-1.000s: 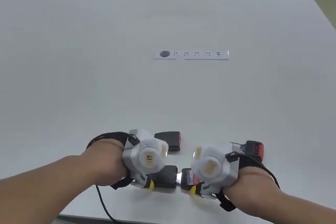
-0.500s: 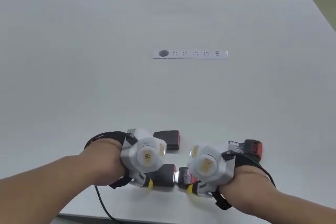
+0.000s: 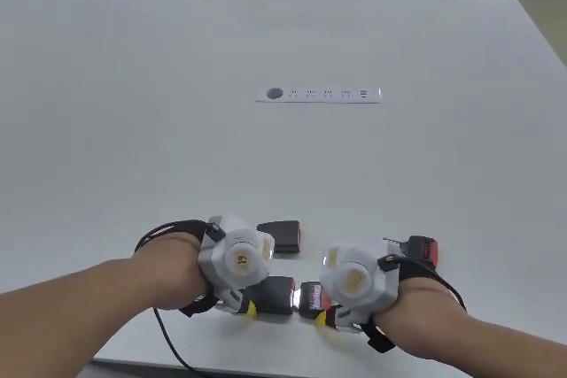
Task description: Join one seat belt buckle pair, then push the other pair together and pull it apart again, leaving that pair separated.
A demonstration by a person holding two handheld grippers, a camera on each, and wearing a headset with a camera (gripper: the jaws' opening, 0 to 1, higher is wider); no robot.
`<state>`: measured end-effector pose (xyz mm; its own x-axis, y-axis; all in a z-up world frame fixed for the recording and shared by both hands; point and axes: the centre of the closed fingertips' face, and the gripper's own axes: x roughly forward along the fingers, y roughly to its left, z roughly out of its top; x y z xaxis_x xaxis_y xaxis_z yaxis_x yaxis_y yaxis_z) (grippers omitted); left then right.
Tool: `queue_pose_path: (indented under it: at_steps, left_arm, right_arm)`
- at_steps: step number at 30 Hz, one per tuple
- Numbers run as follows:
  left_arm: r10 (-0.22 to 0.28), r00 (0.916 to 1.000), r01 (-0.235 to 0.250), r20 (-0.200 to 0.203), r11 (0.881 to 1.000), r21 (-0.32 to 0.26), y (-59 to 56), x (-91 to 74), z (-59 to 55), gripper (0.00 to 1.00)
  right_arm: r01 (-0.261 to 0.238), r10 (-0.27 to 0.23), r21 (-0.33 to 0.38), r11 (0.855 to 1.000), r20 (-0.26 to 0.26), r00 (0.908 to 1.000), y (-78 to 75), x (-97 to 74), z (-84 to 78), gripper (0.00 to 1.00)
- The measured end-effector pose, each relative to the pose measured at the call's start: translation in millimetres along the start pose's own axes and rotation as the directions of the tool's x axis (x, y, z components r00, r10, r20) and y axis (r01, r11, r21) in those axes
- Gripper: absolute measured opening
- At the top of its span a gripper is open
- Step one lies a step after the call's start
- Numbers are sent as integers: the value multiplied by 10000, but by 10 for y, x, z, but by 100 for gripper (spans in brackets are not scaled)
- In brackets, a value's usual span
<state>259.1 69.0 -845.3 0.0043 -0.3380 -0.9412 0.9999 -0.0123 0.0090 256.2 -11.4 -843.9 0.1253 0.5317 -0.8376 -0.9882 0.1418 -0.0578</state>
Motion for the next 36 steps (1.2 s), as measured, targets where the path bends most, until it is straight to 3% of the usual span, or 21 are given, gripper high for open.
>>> queue_pose_path:
  at_steps: [18,20,29,36]
  left_arm:
    - [20,9999,-19,120,10000,-55,-5,-3,7,31]
    - [-11,9999,15,103,9994,-359,-5,0,4,32]
    - [32,9999,-28,126,9996,-293,3,2,7,33]
    - [108,9994,-82,334,9969,-788,16,0,3,34]
  right_arm:
    - [4,-4,-4,10000,77,10000,1,5,2,32]
    - [-5,4,41,10000,180,9998,-3,8,6,33]
    - [-88,75,260,9996,478,9988,-9,18,11,34]
    - [-82,64,320,9995,573,9983,0,19,16,35]
